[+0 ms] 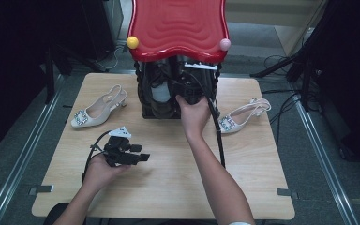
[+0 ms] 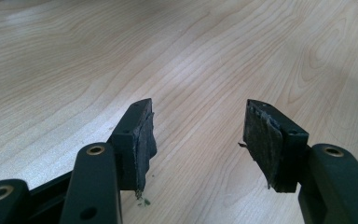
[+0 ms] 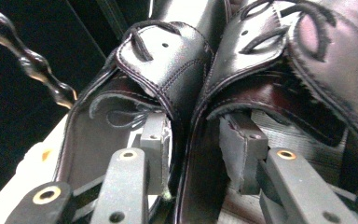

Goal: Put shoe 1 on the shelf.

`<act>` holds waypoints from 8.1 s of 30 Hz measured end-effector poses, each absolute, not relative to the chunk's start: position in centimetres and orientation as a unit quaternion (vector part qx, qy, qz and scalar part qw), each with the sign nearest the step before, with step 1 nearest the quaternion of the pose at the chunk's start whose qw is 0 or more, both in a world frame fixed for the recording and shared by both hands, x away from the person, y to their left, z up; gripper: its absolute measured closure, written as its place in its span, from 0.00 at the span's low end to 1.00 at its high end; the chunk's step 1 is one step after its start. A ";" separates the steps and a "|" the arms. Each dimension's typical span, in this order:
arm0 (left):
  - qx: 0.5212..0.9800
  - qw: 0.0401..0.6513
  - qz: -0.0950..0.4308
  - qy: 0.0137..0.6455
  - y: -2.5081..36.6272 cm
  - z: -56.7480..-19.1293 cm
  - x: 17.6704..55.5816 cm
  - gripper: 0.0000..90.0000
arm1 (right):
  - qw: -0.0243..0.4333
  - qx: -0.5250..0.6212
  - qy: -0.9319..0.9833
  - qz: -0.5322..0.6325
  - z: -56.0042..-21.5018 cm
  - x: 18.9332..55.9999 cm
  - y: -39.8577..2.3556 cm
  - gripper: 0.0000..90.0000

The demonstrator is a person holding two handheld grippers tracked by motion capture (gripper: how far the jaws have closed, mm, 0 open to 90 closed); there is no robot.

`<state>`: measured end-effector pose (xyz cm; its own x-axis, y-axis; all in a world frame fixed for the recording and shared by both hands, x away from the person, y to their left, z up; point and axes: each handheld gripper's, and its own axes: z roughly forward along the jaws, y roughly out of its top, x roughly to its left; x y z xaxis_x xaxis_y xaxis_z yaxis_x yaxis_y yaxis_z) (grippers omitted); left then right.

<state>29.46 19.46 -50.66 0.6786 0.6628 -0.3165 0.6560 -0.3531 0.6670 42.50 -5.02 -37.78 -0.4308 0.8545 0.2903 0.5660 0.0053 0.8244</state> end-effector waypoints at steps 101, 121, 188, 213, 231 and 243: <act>0.832 0.450 0.092 0.310 9.5 -23.7 49.3 1.00 | 0.031 0.376 0.756 0.535 -43.1 39.2 -12.4 1.00; 0.833 0.450 0.094 0.308 9.6 -23.8 49.2 1.00 | 0.085 0.387 0.755 0.522 -42.3 39.8 -13.8 1.00; 0.827 0.458 0.087 0.313 9.8 -24.0 49.2 1.00 | 0.026 0.350 0.770 0.533 -43.2 37.2 -6.1 1.00; 0.825 0.461 0.080 0.318 9.9 -24.1 49.3 1.00 | 0.047 0.386 0.759 0.523 -41.6 40.8 -5.8 1.00; 0.824 0.463 0.081 0.317 9.9 -24.1 49.2 0.99 | 0.037 0.392 0.769 0.504 -42.3 43.1 -2.4 1.00; 0.824 0.456 0.092 0.324 10.1 -23.4 48.5 0.88 | 0.031 0.363 0.771 0.522 -42.4 38.9 -6.0 0.92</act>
